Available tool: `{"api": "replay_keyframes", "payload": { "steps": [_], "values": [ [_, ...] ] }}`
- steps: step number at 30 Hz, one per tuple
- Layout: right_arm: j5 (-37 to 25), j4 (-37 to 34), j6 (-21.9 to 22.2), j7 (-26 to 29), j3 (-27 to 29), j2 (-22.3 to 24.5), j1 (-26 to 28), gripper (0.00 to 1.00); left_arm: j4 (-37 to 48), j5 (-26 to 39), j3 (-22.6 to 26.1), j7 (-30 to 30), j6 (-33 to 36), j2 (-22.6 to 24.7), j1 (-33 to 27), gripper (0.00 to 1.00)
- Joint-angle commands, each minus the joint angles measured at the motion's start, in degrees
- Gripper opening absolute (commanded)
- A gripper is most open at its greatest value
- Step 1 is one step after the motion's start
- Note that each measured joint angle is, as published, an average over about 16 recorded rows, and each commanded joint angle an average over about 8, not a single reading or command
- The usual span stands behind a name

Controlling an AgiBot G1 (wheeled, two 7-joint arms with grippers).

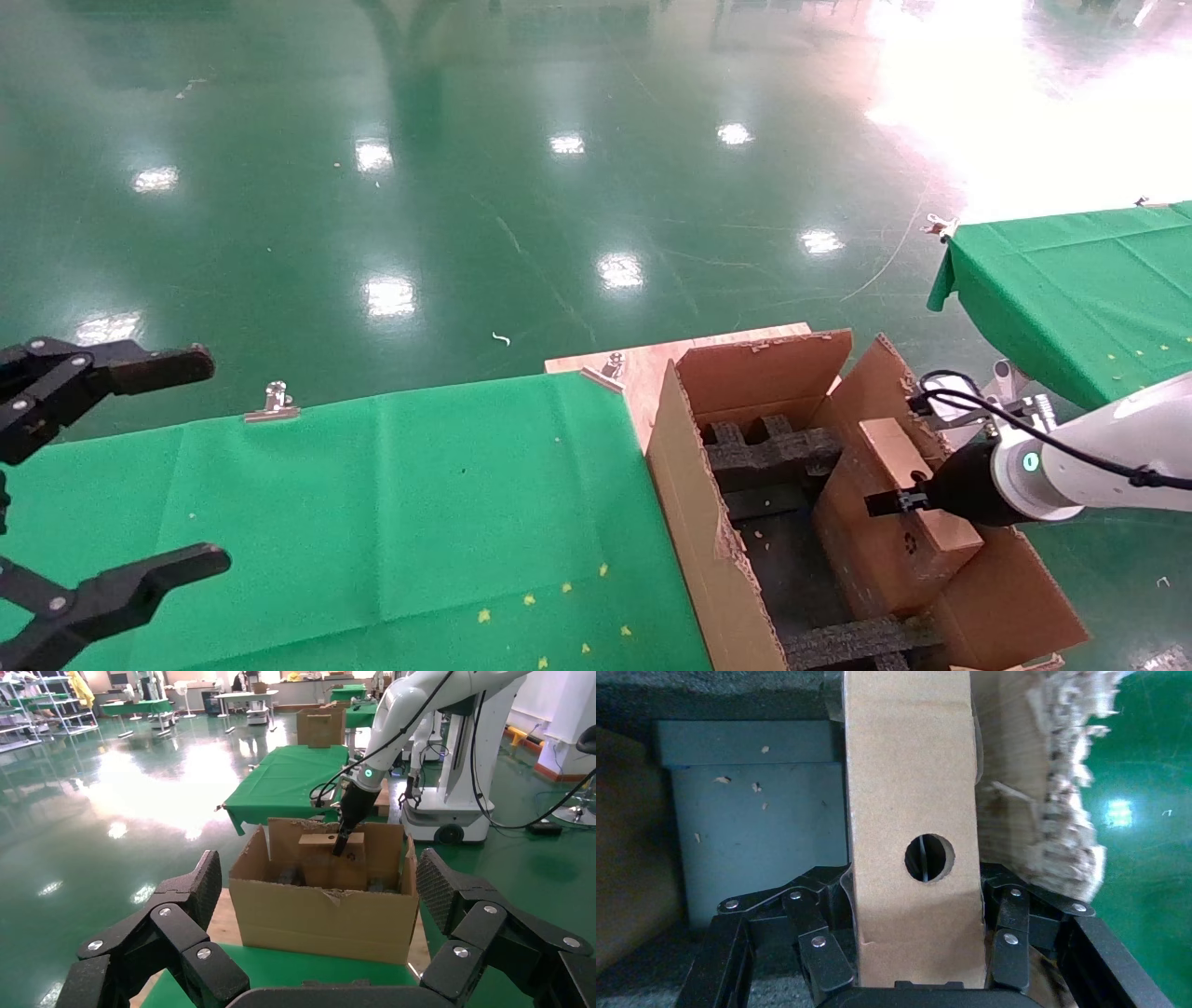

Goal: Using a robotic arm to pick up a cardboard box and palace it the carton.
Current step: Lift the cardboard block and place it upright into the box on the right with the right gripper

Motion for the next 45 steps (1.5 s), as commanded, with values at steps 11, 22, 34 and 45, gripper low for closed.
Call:
{"api": "replay_keyframes", "payload": {
  "steps": [11,22,34,45],
  "values": [
    [5.61,-7.71,1.77,-5.70,-0.14,-4.11,-3.98,0.00,0.00,0.00,0.00,0.00,0.00,0.00,0.00,1.00],
    [10.11,-14.60,1.39,-11.20,0.44,-7.65,-6.06,0.00,0.00,0.00,0.01,0.00,0.00,0.00,0.00,1.00],
    [12.58,-17.65,0.70,-13.93,0.95,-9.04,-6.79,1.00,0.02,-0.02,0.00,0.01,-0.02,-0.01,0.01,1.00],
    [12.15,-17.07,0.69,-13.52,0.91,-8.71,-6.53,1.00,0.02,-0.02,0.00,0.01,-0.02,-0.01,0.01,1.00]
  ]
}}
